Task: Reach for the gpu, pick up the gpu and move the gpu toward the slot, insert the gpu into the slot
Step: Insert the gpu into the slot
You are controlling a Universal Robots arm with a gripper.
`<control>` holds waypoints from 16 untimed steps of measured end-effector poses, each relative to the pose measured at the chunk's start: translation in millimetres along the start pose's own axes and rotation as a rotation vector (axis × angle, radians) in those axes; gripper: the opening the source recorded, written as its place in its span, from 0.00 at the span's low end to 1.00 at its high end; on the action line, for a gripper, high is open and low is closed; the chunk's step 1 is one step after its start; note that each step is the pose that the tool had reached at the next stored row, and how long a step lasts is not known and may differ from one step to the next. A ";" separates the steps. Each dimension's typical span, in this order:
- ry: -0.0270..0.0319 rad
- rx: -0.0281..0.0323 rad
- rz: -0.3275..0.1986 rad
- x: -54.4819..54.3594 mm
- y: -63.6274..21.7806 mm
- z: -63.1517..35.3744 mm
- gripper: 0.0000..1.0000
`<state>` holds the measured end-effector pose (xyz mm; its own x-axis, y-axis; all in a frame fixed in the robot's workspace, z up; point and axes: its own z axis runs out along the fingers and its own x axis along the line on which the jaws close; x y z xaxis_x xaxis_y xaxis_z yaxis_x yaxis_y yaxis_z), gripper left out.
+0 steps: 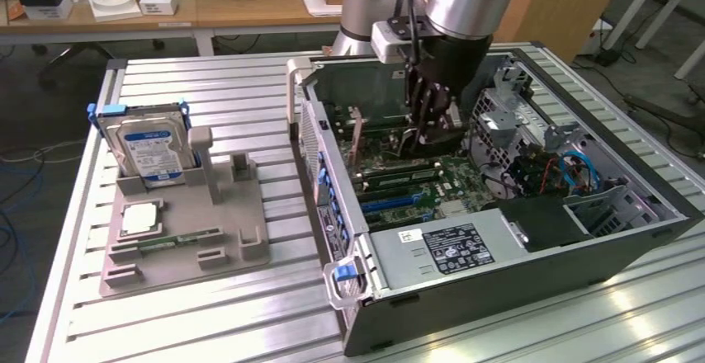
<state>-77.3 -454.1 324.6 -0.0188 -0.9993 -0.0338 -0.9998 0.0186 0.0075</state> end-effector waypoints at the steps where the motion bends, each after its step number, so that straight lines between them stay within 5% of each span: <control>1: -0.0001 0.0000 0.000 1.5 0.0 0.6 0.27; 16: -0.0002 0.0001 0.000 8.7 3.1 11.9 0.27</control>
<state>-80.6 -462.4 312.4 -0.0193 -0.9992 -0.0341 -0.9998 0.0191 0.0075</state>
